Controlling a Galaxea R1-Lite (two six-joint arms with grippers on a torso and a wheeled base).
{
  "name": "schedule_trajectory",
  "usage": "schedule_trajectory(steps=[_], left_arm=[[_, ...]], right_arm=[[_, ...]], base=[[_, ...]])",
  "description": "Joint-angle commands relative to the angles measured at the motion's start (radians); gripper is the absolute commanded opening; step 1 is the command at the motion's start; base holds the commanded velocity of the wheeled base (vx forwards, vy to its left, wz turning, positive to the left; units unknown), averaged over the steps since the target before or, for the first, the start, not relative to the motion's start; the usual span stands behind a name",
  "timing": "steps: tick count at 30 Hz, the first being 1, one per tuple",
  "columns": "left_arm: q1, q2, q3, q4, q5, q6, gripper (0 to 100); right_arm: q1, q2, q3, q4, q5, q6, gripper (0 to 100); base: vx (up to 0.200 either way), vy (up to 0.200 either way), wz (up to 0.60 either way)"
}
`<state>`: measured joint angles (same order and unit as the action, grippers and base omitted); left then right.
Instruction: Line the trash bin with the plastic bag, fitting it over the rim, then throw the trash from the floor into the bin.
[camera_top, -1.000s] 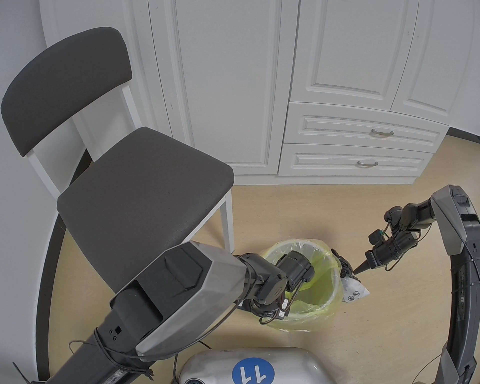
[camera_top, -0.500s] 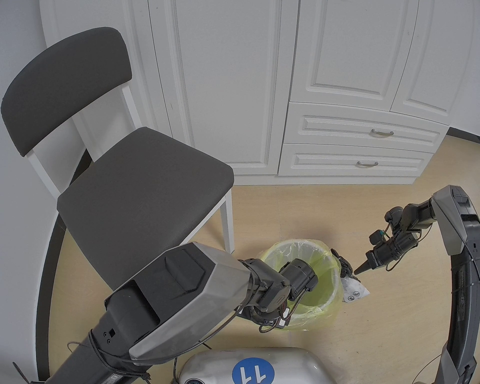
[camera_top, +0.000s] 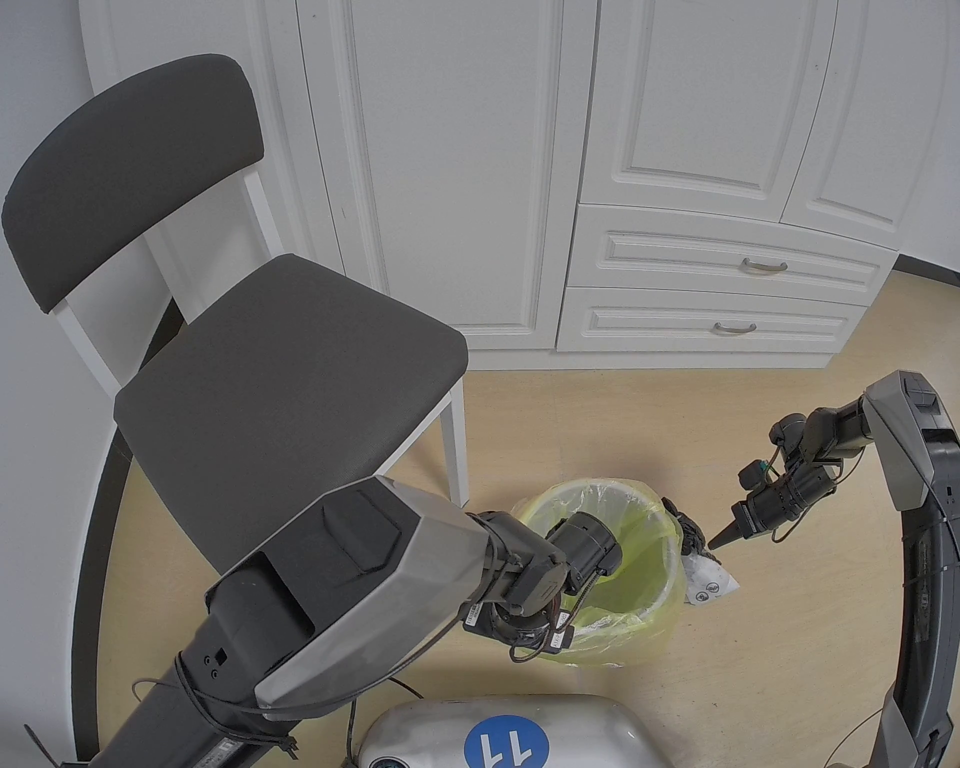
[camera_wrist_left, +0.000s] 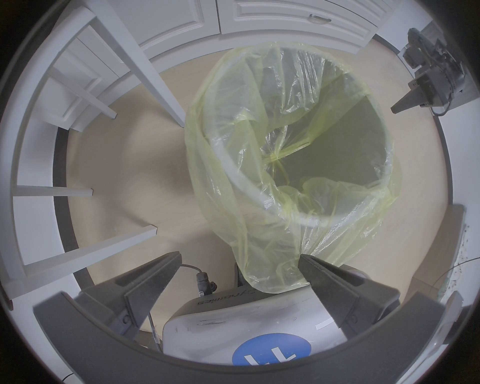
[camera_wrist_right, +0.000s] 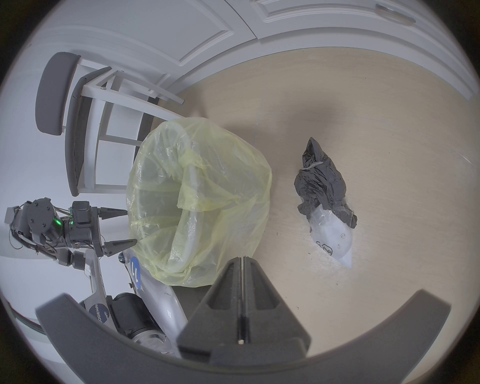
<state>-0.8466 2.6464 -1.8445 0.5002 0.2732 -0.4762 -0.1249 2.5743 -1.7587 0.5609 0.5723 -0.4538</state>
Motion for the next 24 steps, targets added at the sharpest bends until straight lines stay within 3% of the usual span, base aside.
schedule_trajectory(steps=[1, 15, 24], left_arm=[[0.035, 0.006, -0.009, 0.001, -0.012, 0.007, 100], [0.184, 0.056, -0.111, 0.003, -0.063, 0.100, 100], [0.193, 0.061, -0.124, 0.004, -0.108, 0.096, 100]], right_arm=[[-0.001, 0.001, 0.001, 0.001, 0.000, 0.000, 0], [-0.007, 0.007, -0.002, -0.001, 0.001, -0.002, 0], [-0.018, 0.003, -0.001, 0.001, 0.004, -0.005, 0]], base=[[0.000, 0.000, 0.00], [0.000, 0.000, 0.00], [0.000, 0.000, 0.00]])
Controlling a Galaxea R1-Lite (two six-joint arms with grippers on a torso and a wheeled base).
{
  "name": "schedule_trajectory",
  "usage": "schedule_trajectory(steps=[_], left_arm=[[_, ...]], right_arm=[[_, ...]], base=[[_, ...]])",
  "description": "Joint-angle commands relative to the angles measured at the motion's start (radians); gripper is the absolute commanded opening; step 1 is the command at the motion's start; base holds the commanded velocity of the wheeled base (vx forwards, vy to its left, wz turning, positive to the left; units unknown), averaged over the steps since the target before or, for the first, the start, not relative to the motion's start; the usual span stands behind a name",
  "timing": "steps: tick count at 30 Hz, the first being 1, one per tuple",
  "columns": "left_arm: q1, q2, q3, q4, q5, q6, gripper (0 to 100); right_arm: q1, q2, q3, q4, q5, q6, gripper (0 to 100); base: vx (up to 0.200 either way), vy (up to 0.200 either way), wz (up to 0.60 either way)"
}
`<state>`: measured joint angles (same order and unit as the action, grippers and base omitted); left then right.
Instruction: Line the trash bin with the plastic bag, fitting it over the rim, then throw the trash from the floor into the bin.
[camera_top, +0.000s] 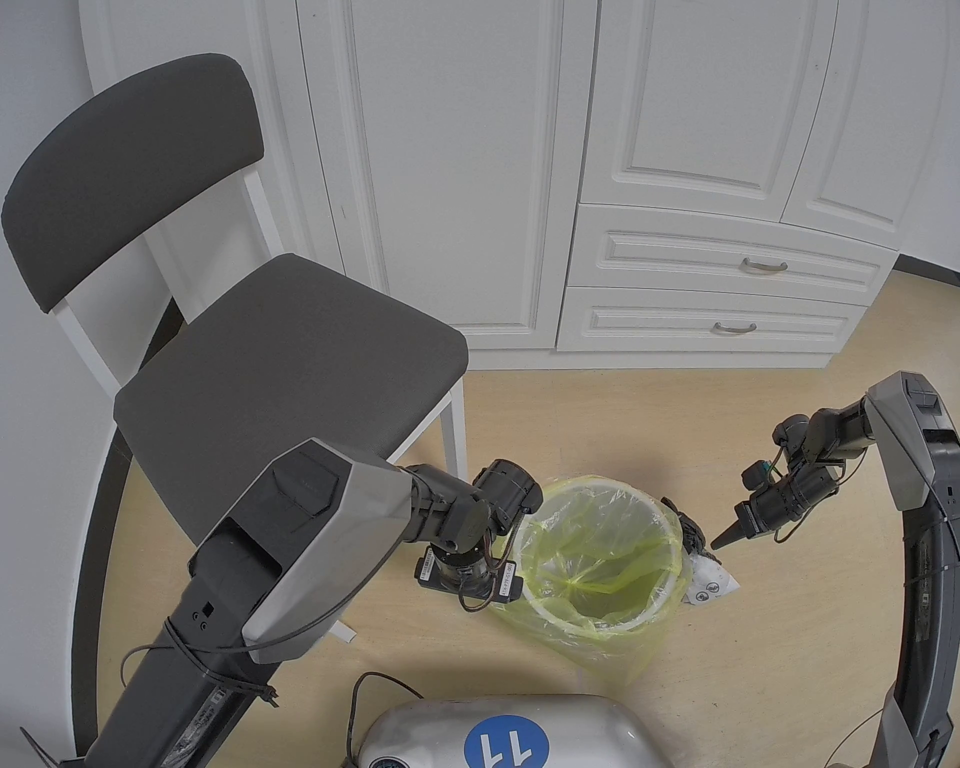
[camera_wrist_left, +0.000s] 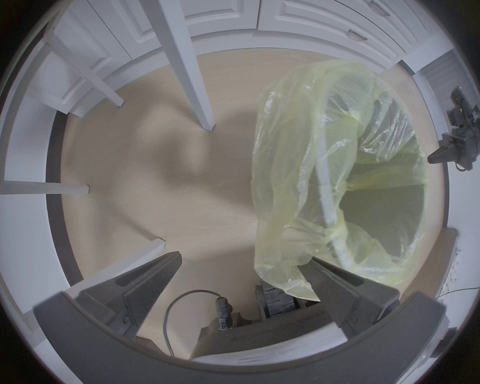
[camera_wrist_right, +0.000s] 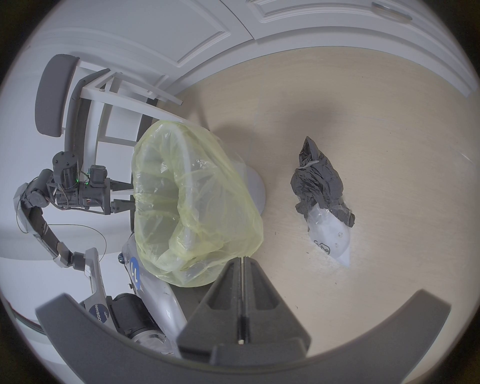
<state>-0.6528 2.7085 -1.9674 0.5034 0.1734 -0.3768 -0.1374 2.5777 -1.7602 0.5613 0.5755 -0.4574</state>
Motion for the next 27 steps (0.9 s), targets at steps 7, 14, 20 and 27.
schedule_trajectory(steps=[7, 14, 20, 27], left_arm=[[-0.001, -0.088, 0.019, 0.015, -0.015, -0.005, 100], [-0.038, -0.246, 0.186, -0.006, -0.014, -0.008, 100], [-0.077, -0.380, 0.298, -0.092, -0.032, -0.045, 100], [-0.116, -0.544, 0.346, -0.109, -0.046, -0.076, 100]], right_arm=[[-0.011, -0.010, 0.002, 0.011, 0.003, -0.038, 0], [-0.042, -0.040, 0.004, 0.014, 0.041, -0.036, 0], [-0.097, -0.091, 0.044, 0.014, 0.102, -0.033, 0], [-0.156, -0.152, 0.114, 0.014, 0.199, -0.029, 0]], base=[[0.000, 0.000, 0.00], [0.000, 0.000, 0.00], [0.000, 0.000, 0.00], [0.000, 0.000, 0.00]])
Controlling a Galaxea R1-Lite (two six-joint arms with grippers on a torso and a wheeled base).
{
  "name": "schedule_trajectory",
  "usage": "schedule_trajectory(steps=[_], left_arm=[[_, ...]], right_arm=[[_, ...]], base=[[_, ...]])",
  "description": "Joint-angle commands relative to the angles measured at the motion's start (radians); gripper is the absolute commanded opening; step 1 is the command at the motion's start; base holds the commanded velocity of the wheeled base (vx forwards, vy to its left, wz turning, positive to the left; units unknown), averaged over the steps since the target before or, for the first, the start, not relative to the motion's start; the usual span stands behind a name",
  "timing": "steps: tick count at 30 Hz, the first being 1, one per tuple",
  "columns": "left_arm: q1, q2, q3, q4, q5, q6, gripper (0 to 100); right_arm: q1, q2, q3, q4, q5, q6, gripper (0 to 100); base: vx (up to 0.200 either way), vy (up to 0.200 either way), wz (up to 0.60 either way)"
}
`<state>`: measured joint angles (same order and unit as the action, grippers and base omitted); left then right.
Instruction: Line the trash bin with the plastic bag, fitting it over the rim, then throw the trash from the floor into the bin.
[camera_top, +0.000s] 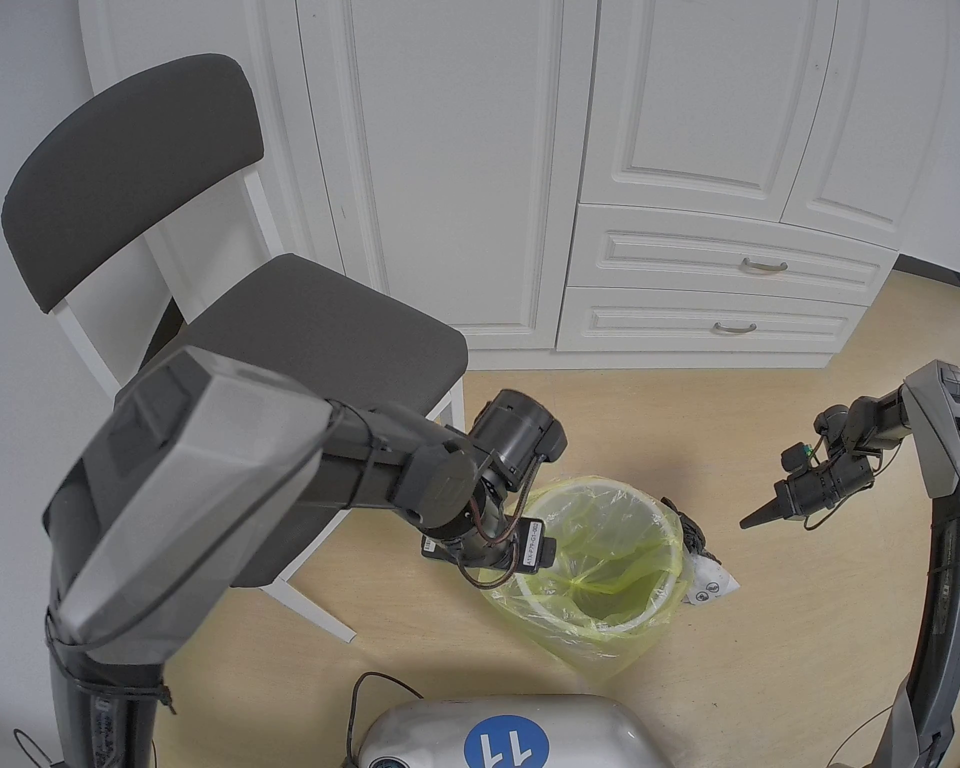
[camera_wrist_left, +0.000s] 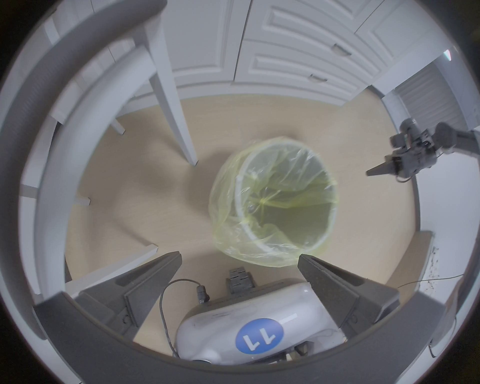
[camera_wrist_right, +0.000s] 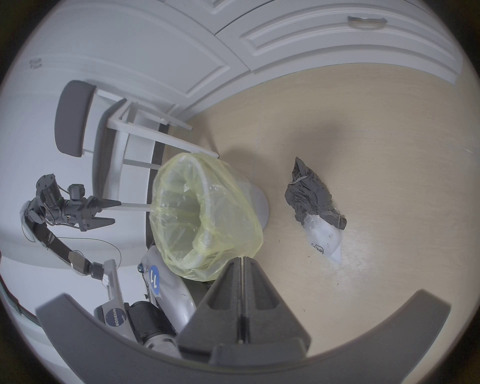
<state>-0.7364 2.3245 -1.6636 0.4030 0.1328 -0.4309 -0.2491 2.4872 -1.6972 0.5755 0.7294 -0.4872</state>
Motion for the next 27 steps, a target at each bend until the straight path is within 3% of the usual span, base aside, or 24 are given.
schedule_trajectory(steps=[1, 6, 12, 21, 27], left_arm=[[-0.040, -0.186, 0.050, -0.009, -0.005, -0.023, 100], [-0.075, -0.298, 0.062, -0.010, 0.005, -0.026, 100], [-0.034, -0.393, 0.070, -0.001, 0.010, -0.026, 100], [-0.026, -0.556, 0.260, -0.015, 0.010, -0.025, 100], [-0.037, -0.674, 0.406, -0.104, 0.010, -0.025, 100]], right_arm=[[-0.048, -0.067, 0.056, -0.002, 0.053, -0.001, 0], [-0.062, -0.091, 0.080, 0.000, 0.070, 0.001, 0], [-0.085, -0.134, 0.142, -0.003, 0.104, 0.001, 0], [-0.165, -0.220, 0.245, -0.005, 0.163, 0.001, 0], [-0.216, -0.332, 0.364, -0.014, 0.182, 0.001, 0]], base=[[0.000, 0.000, 0.00], [0.000, 0.000, 0.00], [0.000, 0.000, 0.00], [0.000, 0.000, 0.00], [0.000, 0.000, 0.00]])
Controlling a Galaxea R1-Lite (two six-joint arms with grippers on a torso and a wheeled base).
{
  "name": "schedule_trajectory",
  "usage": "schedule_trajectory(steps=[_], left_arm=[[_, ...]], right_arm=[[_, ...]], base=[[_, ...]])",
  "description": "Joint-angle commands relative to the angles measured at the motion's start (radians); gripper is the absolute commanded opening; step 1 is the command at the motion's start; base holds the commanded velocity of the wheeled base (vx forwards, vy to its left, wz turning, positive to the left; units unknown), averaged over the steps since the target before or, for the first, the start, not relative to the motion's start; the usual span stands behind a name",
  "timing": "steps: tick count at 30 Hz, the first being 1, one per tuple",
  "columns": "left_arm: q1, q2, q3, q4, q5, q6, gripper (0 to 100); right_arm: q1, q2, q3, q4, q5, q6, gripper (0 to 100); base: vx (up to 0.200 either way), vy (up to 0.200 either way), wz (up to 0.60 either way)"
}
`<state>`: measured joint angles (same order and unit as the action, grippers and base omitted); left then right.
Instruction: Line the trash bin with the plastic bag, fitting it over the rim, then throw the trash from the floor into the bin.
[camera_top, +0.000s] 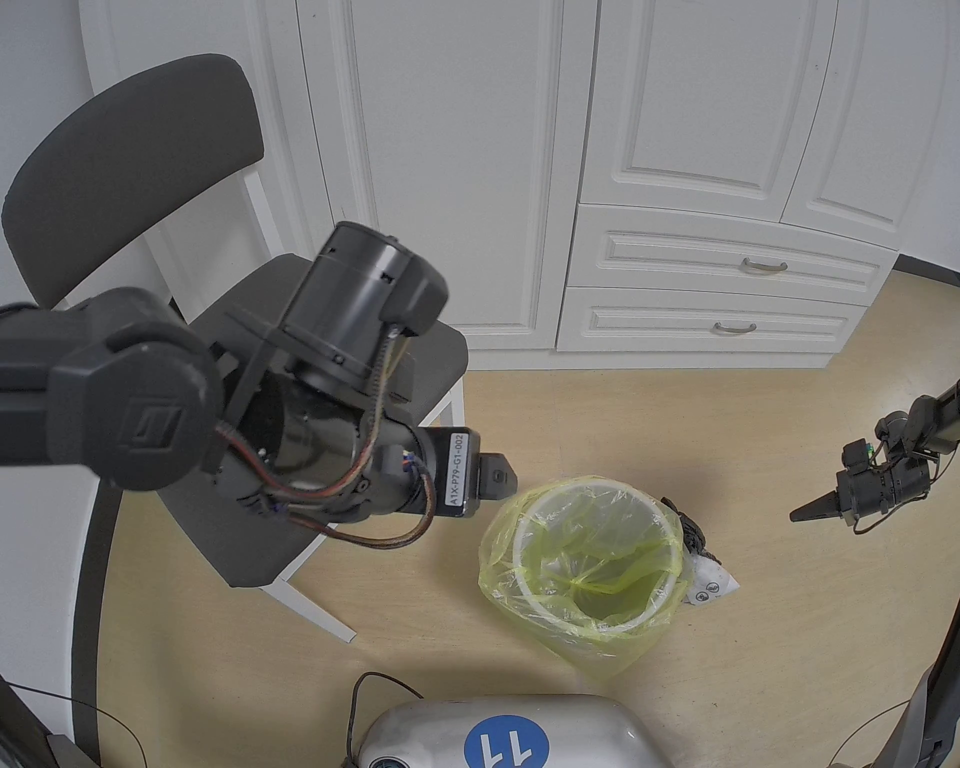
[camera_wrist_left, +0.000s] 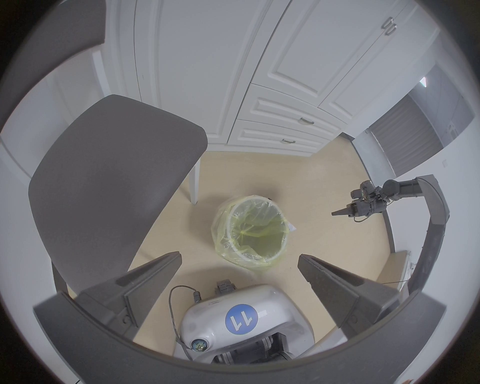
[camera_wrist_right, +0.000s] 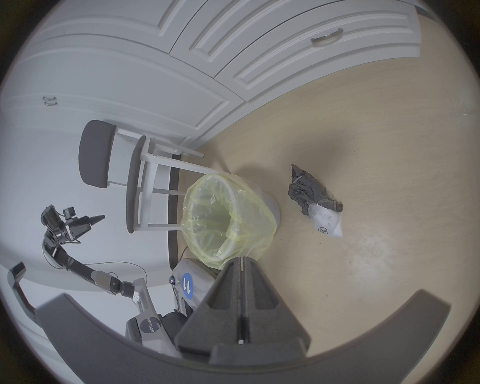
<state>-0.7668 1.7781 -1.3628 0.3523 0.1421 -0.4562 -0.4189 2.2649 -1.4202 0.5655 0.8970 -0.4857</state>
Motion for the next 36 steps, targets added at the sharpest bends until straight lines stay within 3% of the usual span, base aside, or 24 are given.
schedule_trajectory(steps=[1, 13, 27, 36], left_arm=[[-0.006, -0.172, 0.156, -0.095, 0.001, 0.008, 100], [0.004, -0.378, 0.350, -0.211, 0.005, 0.011, 100], [0.021, -0.436, 0.498, -0.319, 0.071, 0.014, 100], [0.024, -0.490, 0.577, -0.345, 0.088, 0.014, 100]], right_arm=[[-0.063, -0.151, 0.126, -0.004, 0.023, -0.001, 0], [-0.118, -0.446, 0.343, -0.049, 0.042, -0.002, 0], [-0.123, -0.889, 0.518, -0.098, 0.042, -0.001, 0], [-0.192, -1.030, 0.670, -0.277, 0.022, 0.001, 0]], base=[[0.000, 0.000, 0.00], [0.000, 0.000, 0.00], [0.000, 0.000, 0.00], [0.000, 0.000, 0.00]])
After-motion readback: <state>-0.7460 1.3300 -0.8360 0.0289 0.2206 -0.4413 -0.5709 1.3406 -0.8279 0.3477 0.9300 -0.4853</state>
